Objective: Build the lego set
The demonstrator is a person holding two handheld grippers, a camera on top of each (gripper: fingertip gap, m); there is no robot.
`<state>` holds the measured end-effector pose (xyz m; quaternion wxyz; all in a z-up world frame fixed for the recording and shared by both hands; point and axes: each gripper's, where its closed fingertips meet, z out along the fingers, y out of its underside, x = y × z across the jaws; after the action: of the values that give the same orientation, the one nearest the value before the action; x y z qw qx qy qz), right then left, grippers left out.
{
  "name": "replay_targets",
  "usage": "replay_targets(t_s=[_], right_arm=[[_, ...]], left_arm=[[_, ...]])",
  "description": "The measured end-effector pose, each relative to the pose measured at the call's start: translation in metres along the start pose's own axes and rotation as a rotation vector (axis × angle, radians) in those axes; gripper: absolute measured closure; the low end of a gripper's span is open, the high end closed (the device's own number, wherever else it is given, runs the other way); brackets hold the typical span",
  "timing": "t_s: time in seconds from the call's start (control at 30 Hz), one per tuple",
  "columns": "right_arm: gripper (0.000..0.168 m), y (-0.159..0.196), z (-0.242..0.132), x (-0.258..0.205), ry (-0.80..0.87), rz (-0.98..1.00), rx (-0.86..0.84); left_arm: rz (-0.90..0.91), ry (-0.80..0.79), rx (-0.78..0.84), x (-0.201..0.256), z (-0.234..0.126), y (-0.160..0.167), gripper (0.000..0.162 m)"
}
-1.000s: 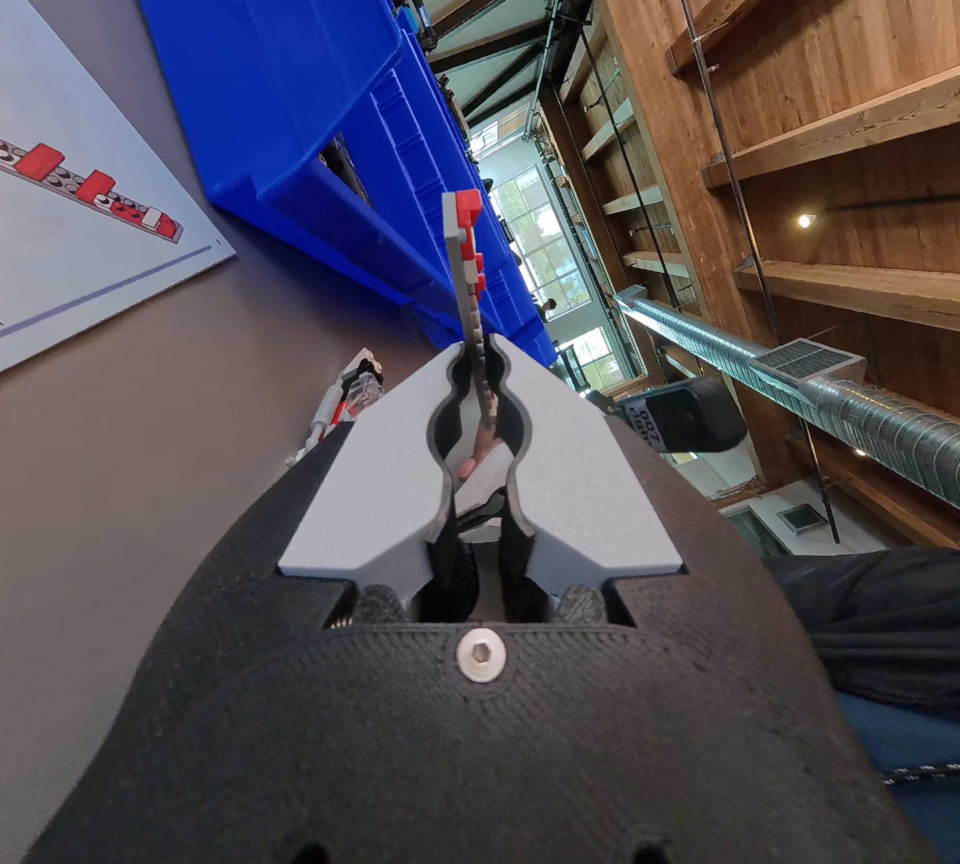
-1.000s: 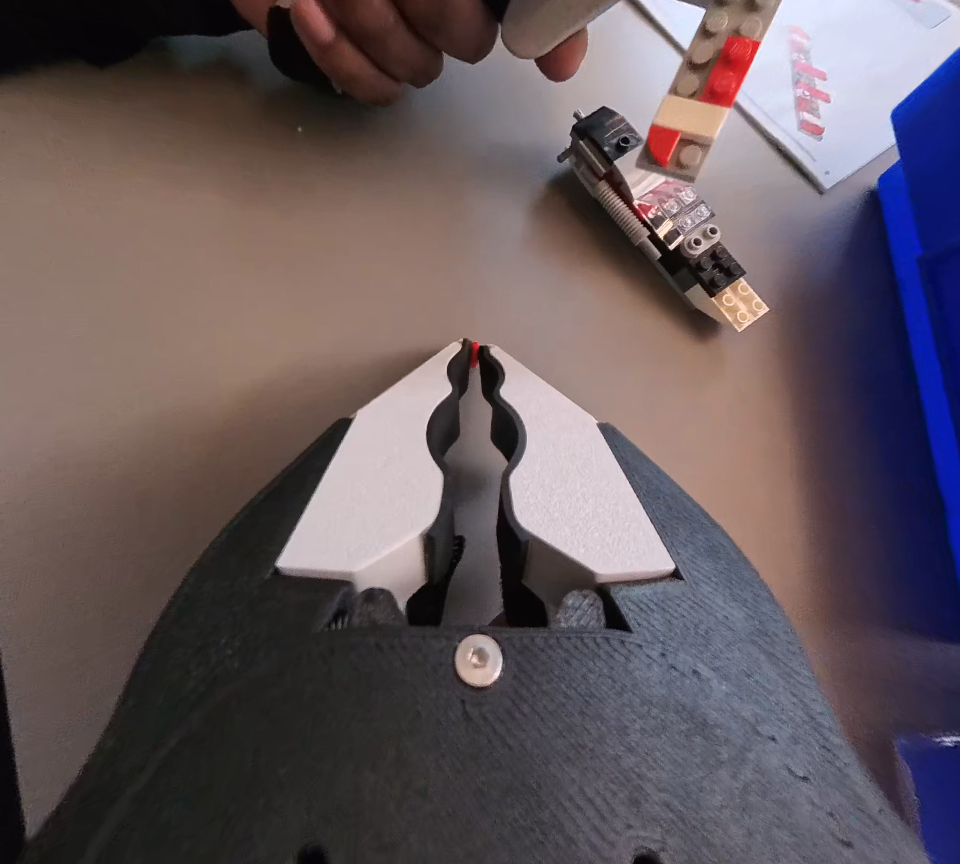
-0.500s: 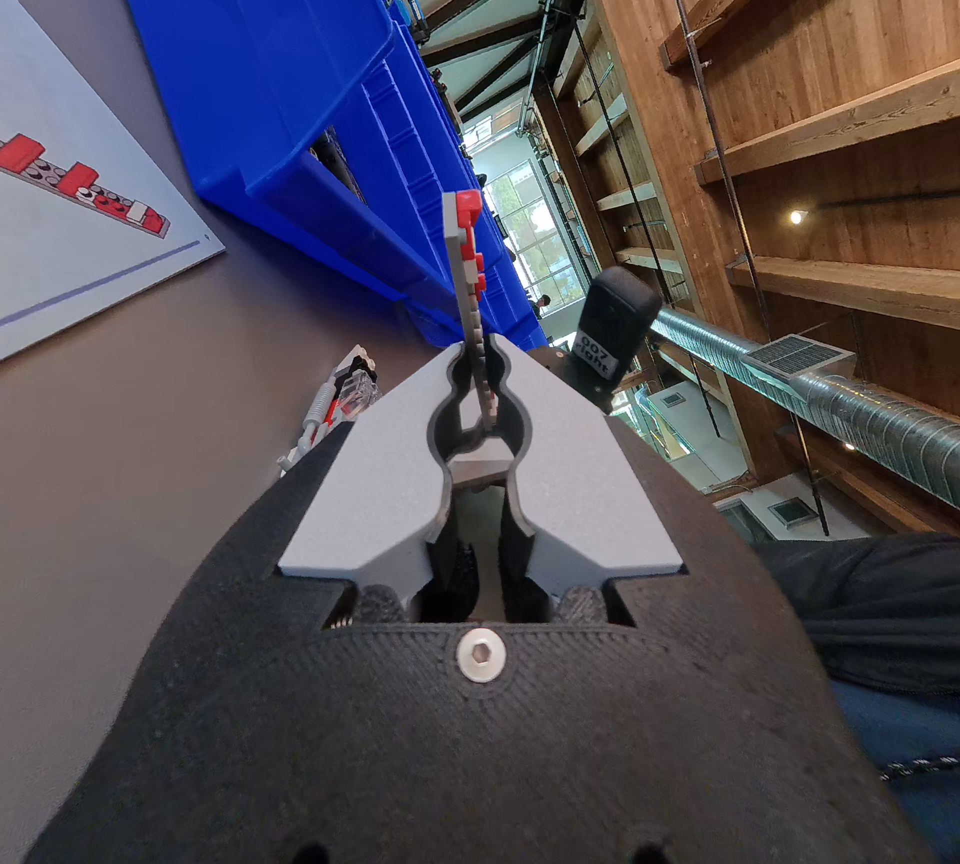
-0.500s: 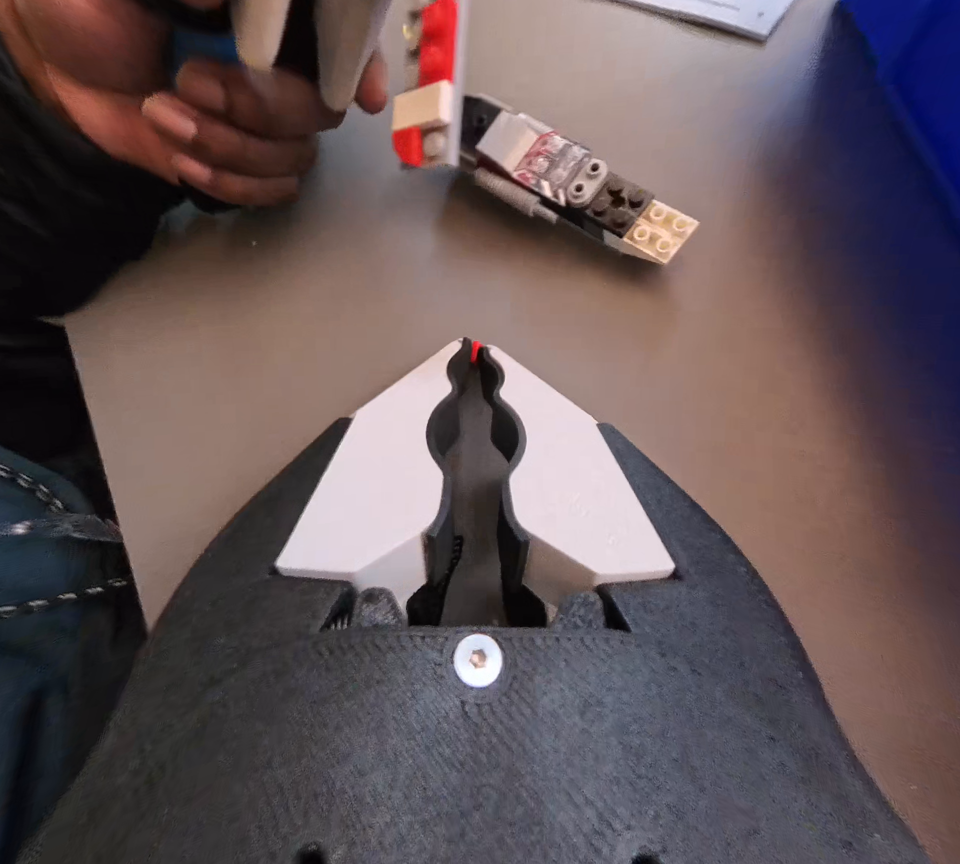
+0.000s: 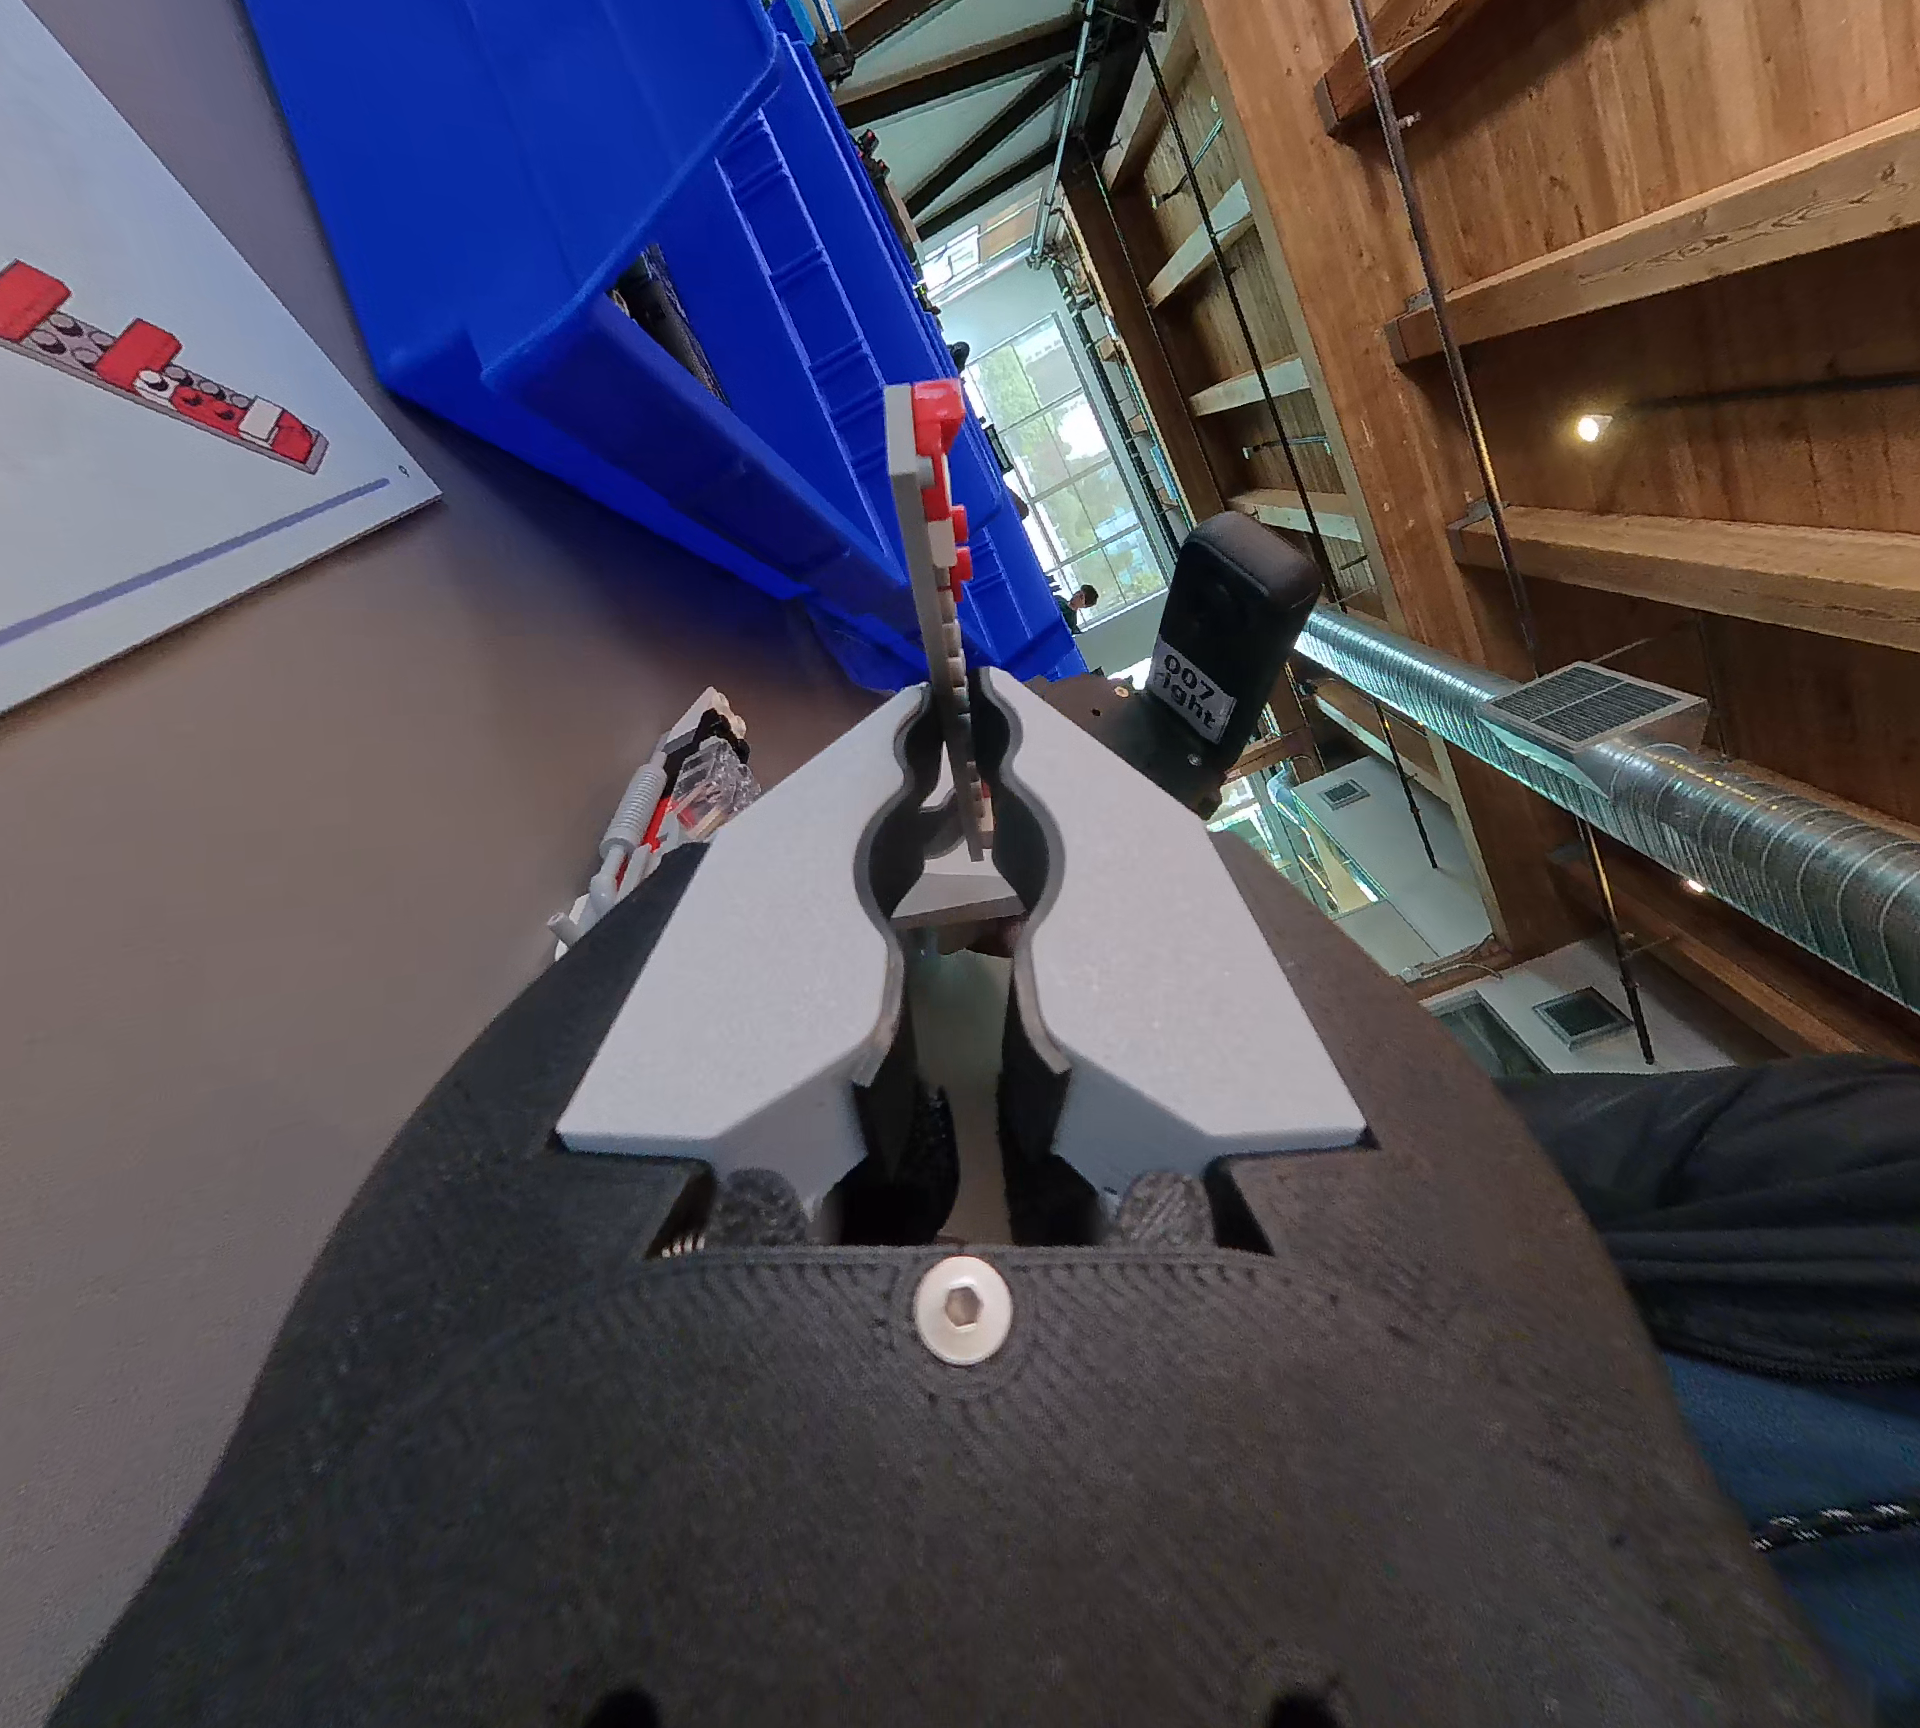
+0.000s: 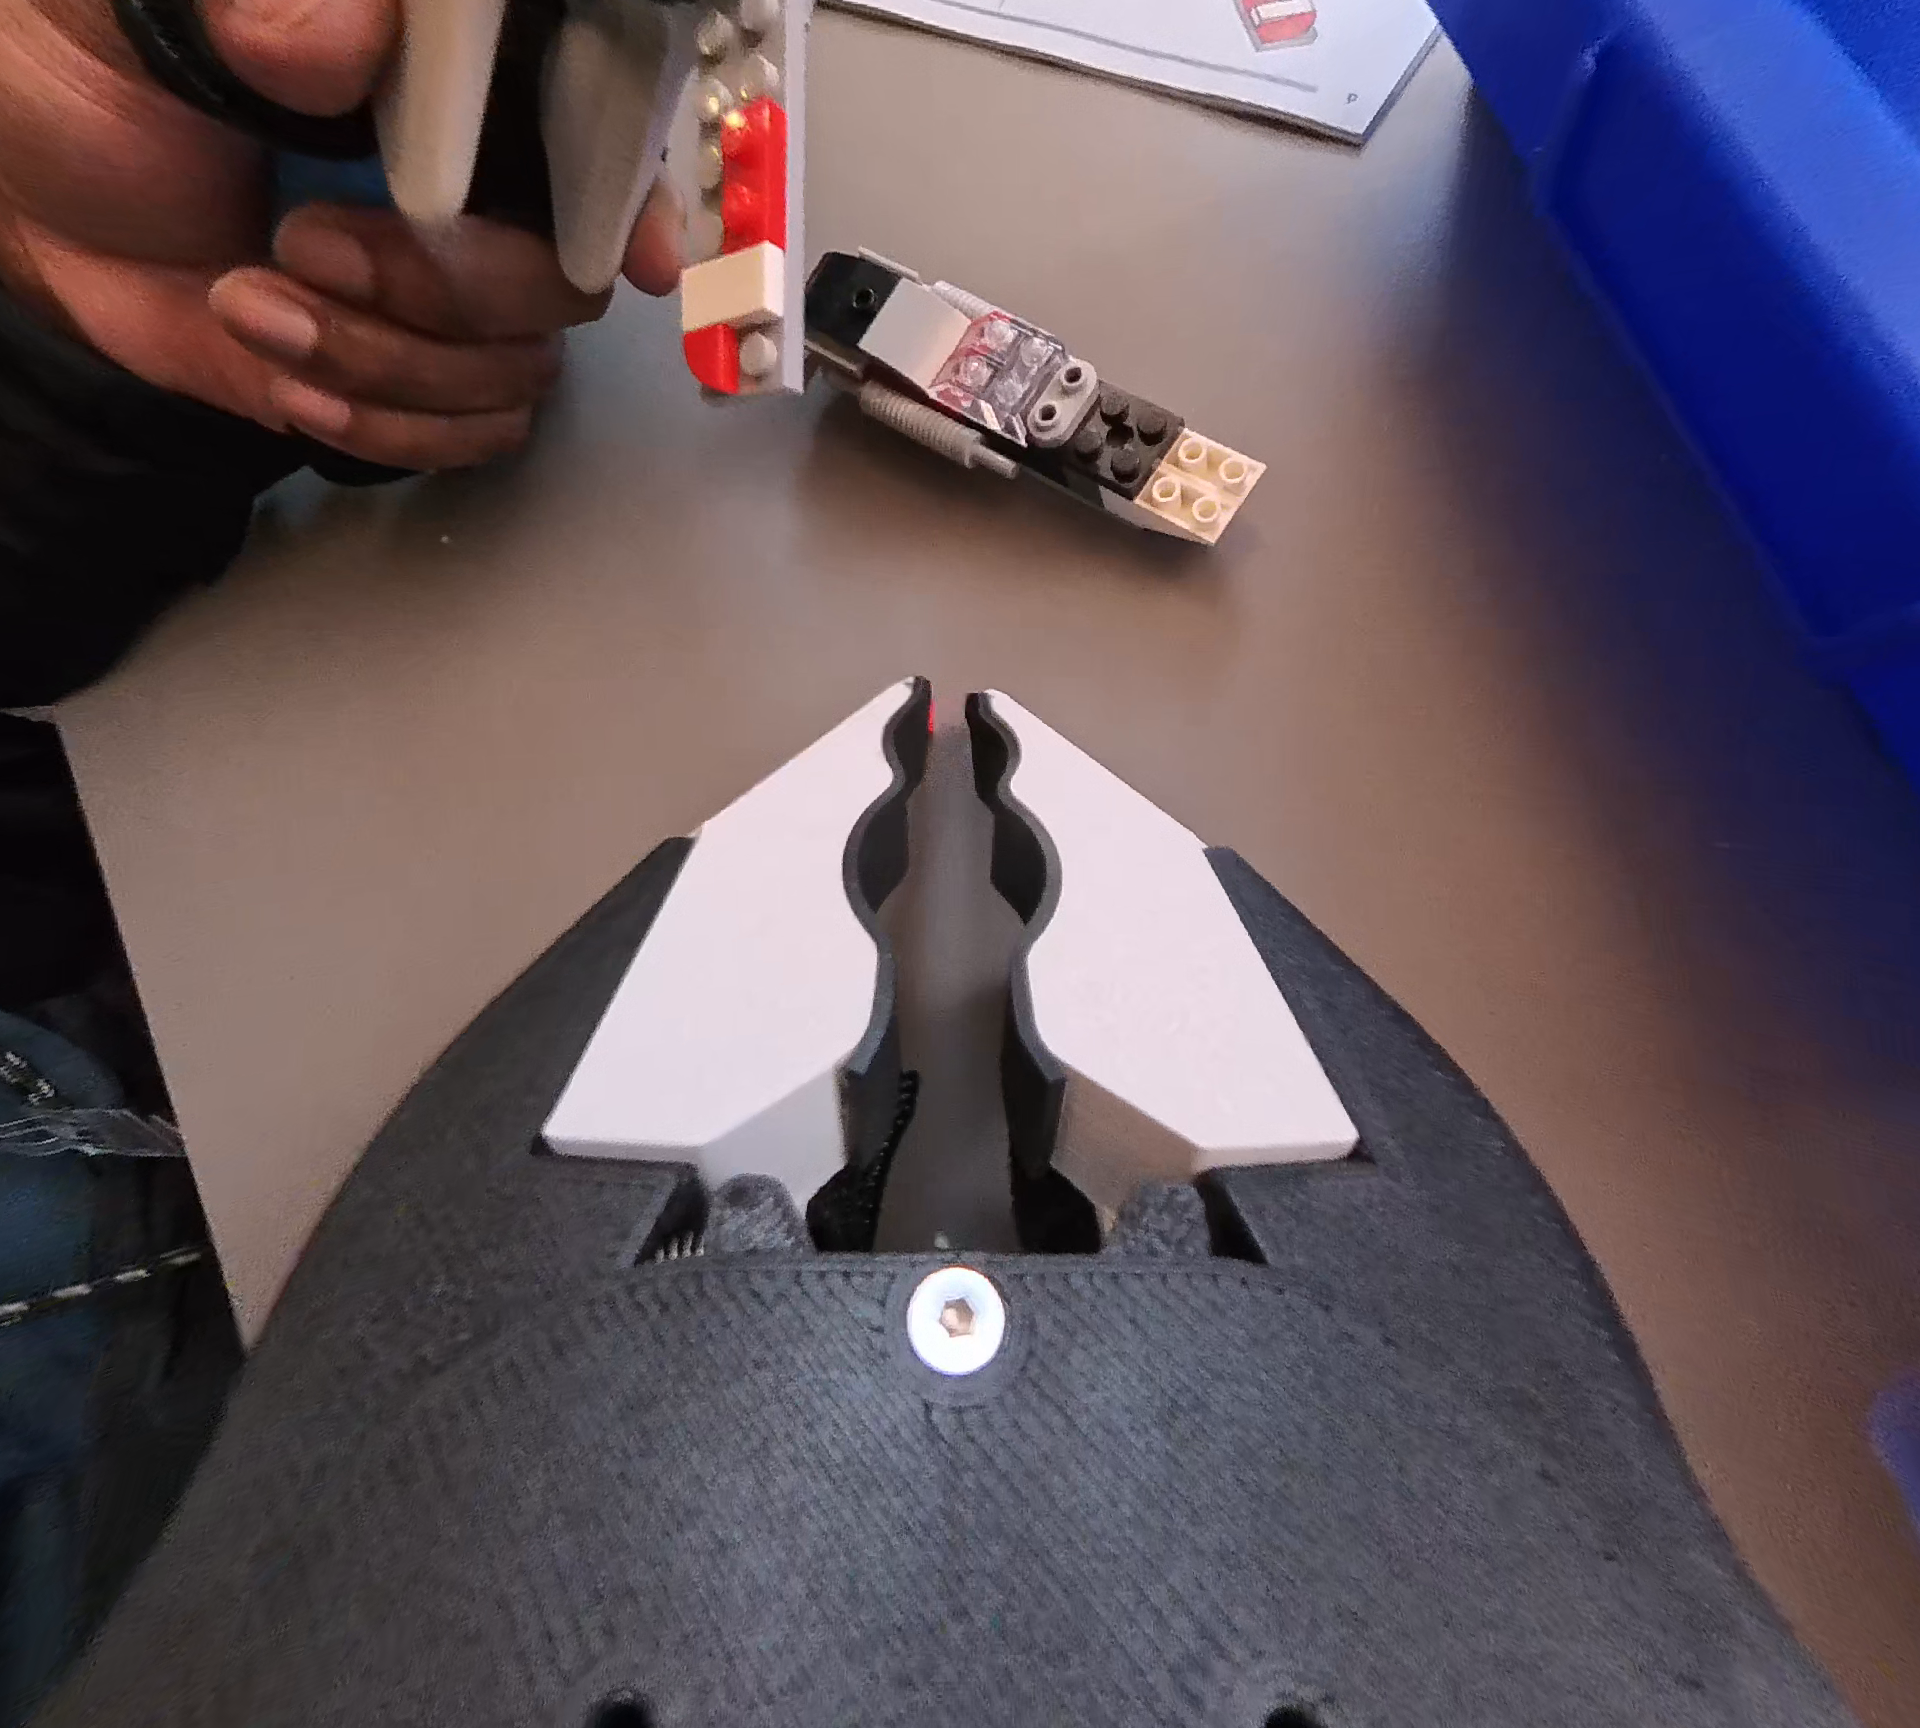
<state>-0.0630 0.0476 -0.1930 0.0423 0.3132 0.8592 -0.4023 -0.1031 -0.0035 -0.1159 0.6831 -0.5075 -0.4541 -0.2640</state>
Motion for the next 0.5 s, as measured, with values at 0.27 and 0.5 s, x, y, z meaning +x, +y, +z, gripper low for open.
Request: replay_targets(t_s=[0.27,0.5], right_arm=[[0.161,-0.0039,-0.0021,-0.0039,0.004,-0.05,0.012],[0.161,0.0012,0.0017,-0.0031,0.022,-0.073,-0.017]], left_arm=[[0.002,0.0,-0.003,0.0002,0.0002,0.0004,0.158],[0.001,0.001,-0.005,0.0004,0.0006,0.001,0.158]])
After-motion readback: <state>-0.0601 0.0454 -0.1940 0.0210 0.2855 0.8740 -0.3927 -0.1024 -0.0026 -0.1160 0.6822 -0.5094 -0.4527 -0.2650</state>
